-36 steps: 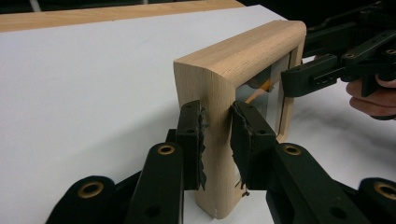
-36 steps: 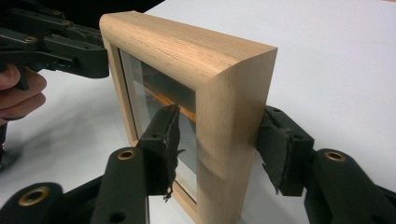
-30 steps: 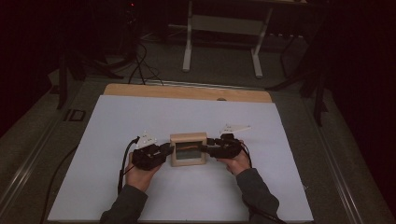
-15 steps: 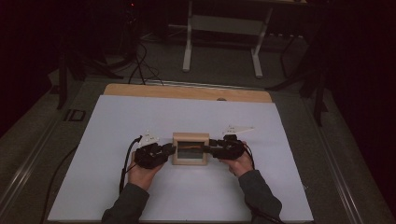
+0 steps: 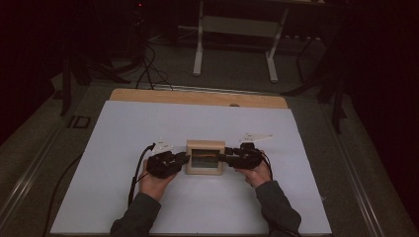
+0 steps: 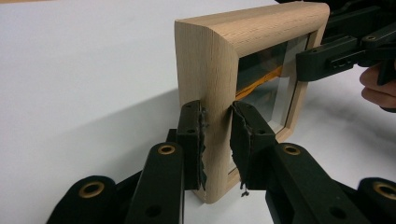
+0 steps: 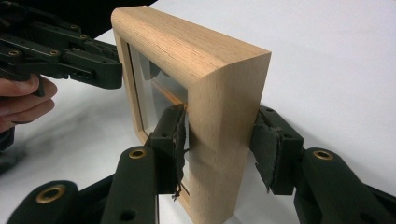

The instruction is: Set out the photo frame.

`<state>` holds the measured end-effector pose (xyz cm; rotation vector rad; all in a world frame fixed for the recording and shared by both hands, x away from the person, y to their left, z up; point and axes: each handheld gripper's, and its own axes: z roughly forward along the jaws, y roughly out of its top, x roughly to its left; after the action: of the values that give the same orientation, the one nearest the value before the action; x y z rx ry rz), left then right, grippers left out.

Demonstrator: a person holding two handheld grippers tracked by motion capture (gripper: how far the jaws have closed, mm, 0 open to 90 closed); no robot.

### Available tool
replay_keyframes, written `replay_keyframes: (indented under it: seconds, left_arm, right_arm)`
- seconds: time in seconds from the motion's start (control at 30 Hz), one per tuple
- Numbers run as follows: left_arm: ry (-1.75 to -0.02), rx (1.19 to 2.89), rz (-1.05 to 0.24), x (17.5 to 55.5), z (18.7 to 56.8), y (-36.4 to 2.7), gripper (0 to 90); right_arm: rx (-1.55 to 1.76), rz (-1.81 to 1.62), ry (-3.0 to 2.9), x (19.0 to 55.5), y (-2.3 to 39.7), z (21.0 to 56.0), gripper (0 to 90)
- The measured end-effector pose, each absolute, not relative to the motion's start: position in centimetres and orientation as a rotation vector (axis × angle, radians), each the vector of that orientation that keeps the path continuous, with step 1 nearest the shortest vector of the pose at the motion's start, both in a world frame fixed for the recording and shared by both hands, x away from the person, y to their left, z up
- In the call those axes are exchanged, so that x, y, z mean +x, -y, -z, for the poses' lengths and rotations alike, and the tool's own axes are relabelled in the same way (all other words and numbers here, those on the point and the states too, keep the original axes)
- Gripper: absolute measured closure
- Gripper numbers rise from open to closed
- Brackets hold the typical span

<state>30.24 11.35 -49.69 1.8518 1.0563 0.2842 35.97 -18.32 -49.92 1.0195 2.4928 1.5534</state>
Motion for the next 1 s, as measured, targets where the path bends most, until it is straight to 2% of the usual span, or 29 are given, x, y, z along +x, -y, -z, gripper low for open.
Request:
replay_keyframes:
  seconds: [0.73, 1.0]
  left_arm:
    - [-1.06, 1.853, -0.276, 30.2, 49.7, -11.24, 71.2]
    - [-1.056, 1.852, -0.277, 30.18, 49.7, -11.25, 67.6]
  right_arm:
    - [1.017, -1.563, -2.494, 36.22, 18.34, 49.96, 54.5]
    - [1.014, -1.525, -2.505, 35.95, 18.7, 49.99, 46.3]
